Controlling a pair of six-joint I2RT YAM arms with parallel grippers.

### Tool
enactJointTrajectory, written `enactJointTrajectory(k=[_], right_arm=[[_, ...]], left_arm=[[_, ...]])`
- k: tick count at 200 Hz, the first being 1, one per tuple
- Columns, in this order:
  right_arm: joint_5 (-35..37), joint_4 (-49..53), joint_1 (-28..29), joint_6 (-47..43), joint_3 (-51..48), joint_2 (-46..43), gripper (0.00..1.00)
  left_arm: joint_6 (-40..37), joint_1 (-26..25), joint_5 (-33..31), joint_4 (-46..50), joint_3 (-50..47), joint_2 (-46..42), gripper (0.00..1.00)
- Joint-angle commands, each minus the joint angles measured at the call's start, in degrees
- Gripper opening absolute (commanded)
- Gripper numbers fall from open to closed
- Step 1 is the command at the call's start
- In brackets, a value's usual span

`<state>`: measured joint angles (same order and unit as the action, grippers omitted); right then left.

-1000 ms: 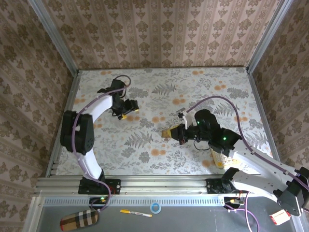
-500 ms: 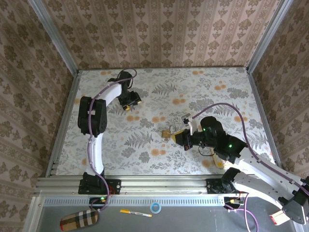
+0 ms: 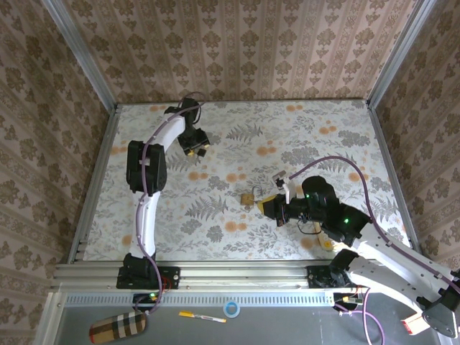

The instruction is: Unlock with the key

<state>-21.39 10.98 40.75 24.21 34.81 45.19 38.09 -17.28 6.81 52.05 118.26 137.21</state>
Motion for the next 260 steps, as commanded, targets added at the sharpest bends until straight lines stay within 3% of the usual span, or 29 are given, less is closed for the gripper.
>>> enactJointTrajectory(k=[1,38,101,152,204,260], right_arm=[[-1.12,0.23,-0.39,0.64,-0.75,-0.45,0.00],[-0.94,0.45,-0.31,0.47,-0.66,-0.29,0.00],[-1.03,0.33,-0.38,0.70,-1.06,-0.79,0.00],[-0.85,1.16,-0.31,-0.02,-1.10,-1.19,0.00],[-1.15,1.16,-0.40,0.07,-1.80,-2.61,0.00],[-1.81,0.69,-0.37,-0.07,-2.29,-2.12,0.00]], left_arm=[[-2.83,-0.61,-1.40,3.73,2.98,1.22,0.58],[-3.29,-1.74,-0.13,4.19,2.50,1.18,0.59],[-4.92,-1.42,-5.06,6.44,-4.52,-5.85,0.75],[-5.41,-2.50,-6.37,11.30,1.76,-0.04,0.74],[-1.27,-2.59,-4.03,6.55,0.98,-0.40,0.74],[3.28,-1.63,-4.42,7.54,2.41,2.11,0.73]])
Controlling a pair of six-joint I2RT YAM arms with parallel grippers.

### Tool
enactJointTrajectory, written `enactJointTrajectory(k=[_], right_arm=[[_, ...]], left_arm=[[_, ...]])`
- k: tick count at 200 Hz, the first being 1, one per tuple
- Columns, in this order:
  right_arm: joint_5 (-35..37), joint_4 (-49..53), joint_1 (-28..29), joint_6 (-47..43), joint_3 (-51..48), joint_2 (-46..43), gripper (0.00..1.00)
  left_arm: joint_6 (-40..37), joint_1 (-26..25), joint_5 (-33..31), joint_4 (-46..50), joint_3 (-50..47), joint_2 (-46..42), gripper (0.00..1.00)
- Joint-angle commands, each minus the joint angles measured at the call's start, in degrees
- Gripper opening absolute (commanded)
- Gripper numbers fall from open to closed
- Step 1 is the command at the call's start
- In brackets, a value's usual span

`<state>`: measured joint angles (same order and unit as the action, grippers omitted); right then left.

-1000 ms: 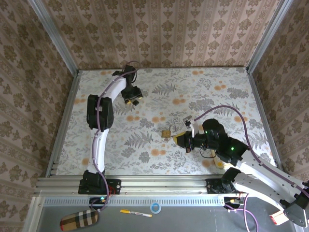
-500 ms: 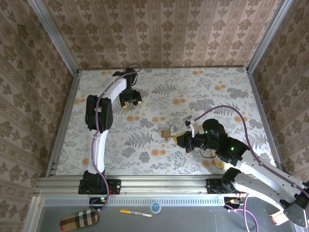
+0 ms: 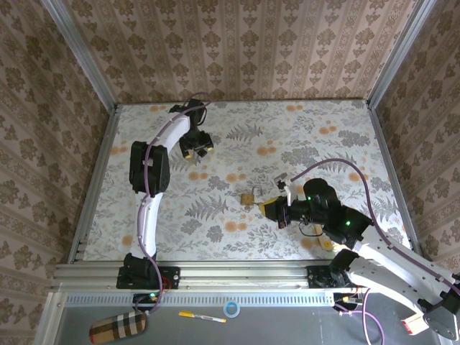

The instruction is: Unlock with the key

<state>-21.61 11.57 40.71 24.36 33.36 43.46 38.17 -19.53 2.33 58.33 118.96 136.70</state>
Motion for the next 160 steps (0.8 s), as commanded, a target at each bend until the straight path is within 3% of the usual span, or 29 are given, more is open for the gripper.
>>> enactJointTrajectory(k=[1,76,106,160], right_arm=[[-1.59,0.11,-0.34,-0.21,-0.85,-0.48,0.00],[-1.34,0.56,-0.30,-0.43,-1.62,-1.82,0.00],[-0.91,0.78,-0.26,-0.08,-2.42,-2.85,0.00],[-0.52,1.20,-0.35,-0.10,-2.15,-3.01,0.00]], left_arm=[[3.21,0.67,0.14,1.27,1.72,2.69,0.73],[3.26,0.62,-0.33,3.45,3.33,5.01,0.67],[2.47,0.66,1.40,1.57,-0.07,4.11,0.52],[1.85,-0.16,3.02,-0.88,-4.63,2.89,0.43]])
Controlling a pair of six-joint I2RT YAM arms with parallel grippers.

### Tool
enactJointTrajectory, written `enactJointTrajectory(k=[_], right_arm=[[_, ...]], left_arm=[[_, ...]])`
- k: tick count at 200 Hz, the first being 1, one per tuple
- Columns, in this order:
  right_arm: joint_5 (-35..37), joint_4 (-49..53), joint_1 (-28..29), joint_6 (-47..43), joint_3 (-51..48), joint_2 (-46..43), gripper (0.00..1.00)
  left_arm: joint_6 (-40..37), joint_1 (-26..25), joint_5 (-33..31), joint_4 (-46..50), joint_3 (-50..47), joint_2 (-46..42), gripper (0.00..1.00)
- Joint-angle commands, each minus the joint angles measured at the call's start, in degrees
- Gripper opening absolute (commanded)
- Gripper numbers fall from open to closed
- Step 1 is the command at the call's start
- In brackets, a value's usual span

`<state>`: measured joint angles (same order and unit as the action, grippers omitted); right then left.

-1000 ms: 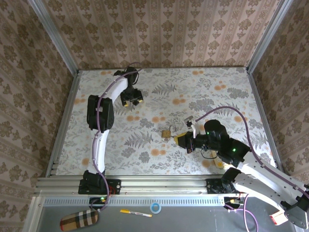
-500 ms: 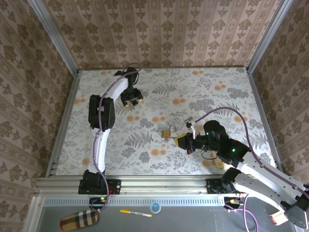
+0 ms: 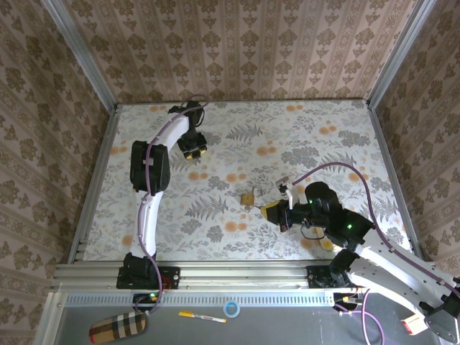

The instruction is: Unlock with the key

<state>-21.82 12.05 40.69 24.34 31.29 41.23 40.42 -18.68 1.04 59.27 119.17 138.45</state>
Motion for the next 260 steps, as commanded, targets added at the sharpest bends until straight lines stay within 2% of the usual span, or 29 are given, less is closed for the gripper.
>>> enactJointTrajectory(k=[1,42,85,107,165,226,260], right_arm=[[-0.31,0.70,-0.29,-0.03,-0.08,-0.79,0.00],[-0.59,0.16,-0.31,0.75,0.35,-0.45,0.00],[-0.92,-2.84,-0.19,2.25,0.98,2.15,0.00],[-0.21,-5.51,-0.17,3.54,1.45,4.65,0.00],[5.62,-12.15,1.63,3.04,5.20,15.74,0.00],[12.73,-14.96,5.66,-0.62,12.12,32.09,0.00],[16.81,-17.61,7.36,-1.65,14.24,37.34,0.00]], left_arm=[[-0.37,-1.01,4.36,-1.98,-5.06,1.04,0.43],[1.25,-0.83,7.34,-8.12,-12.83,-2.25,0.37],[5.26,-0.75,12.49,-19.03,-23.89,-9.67,0.23],[10.54,-0.18,17.81,-30.35,-34.04,-15.91,0.18],[31.82,-0.46,28.06,-64.93,-61.90,-35.21,0.18],[48.55,-3.65,26.54,-86.07,-83.63,-50.26,0.17],[54.99,-6.72,21.97,-91.41,-92.53,-57.98,0.16]])
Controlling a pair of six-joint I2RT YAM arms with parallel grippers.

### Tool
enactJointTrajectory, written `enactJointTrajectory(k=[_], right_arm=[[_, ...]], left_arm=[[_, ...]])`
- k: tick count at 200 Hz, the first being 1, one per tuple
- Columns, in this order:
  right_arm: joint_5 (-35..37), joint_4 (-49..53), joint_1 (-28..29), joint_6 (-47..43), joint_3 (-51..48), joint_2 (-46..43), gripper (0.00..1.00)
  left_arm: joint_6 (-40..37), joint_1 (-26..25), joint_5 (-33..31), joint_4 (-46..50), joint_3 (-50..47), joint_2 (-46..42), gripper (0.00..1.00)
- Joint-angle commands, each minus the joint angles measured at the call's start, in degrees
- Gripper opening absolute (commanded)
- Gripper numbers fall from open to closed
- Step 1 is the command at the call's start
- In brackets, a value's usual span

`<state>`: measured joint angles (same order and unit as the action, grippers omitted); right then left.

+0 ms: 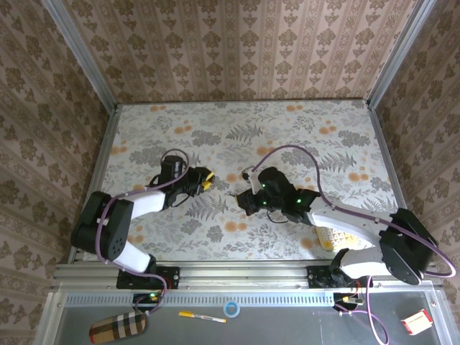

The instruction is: Unlock with the key

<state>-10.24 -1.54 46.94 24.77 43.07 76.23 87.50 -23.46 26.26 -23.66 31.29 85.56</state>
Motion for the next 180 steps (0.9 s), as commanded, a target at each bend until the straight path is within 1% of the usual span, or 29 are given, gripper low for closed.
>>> enactJointTrajectory(k=[1,11,13,19,30,46,65,78,91,104,138,180], right_arm=[[5.27,-4.10,1.17,-2.09,2.46,2.39,0.00],[5.77,-6.57,1.72,-2.37,2.33,3.13,0.00],[5.98,-6.90,1.86,-2.54,2.36,3.14,0.00],[6.90,-7.71,2.33,-2.86,2.73,5.12,0.00],[8.39,-8.60,3.04,-3.47,3.40,6.85,0.00],[8.78,-11.04,3.62,-3.43,3.78,9.08,0.00],[8.94,-13.04,4.17,-3.04,4.45,11.64,0.00],[9.95,-14.20,4.93,-3.35,4.57,12.30,0.00],[11.01,-14.72,5.69,-3.87,4.74,12.37,0.00],[10.69,-15.88,5.95,-3.72,4.59,12.41,0.00],[11.27,-19.33,7.34,-3.95,3.39,11.89,0.00],[11.41,-20.77,7.55,-3.24,2.98,12.26,0.00]], left_arm=[[8.06,-2.07,-3.38,-8.45,-4.83,-5.37,0.16],[9.29,-2.35,-4.74,-8.08,-6.42,-7.95,0.16],[9.69,-3.67,-5.15,-8.12,-6.75,-8.44,0.16],[10.58,-4.85,-6.66,-8.19,-7.82,-10.10,0.16],[11.56,-6.01,-8.77,-6.84,-9.08,-13.35,0.16],[12.95,-7.39,-11.70,-4.79,-10.90,-18.29,0.15],[13.73,-8.47,-14.56,0.44,-12.02,-24.23,0.14],[13.82,-8.70,-15.41,4.36,-12.38,-27.84,0.14],[14.06,-8.79,-16.05,6.30,-13.07,-30.54,0.14],[14.48,-8.84,-15.88,8.20,-13.39,-31.82,0.14],[16.27,-10.24,-17.78,8.99,-14.58,-33.21,0.11],[16.07,-10.42,-18.69,11.81,-14.48,-35.02,0.11]])
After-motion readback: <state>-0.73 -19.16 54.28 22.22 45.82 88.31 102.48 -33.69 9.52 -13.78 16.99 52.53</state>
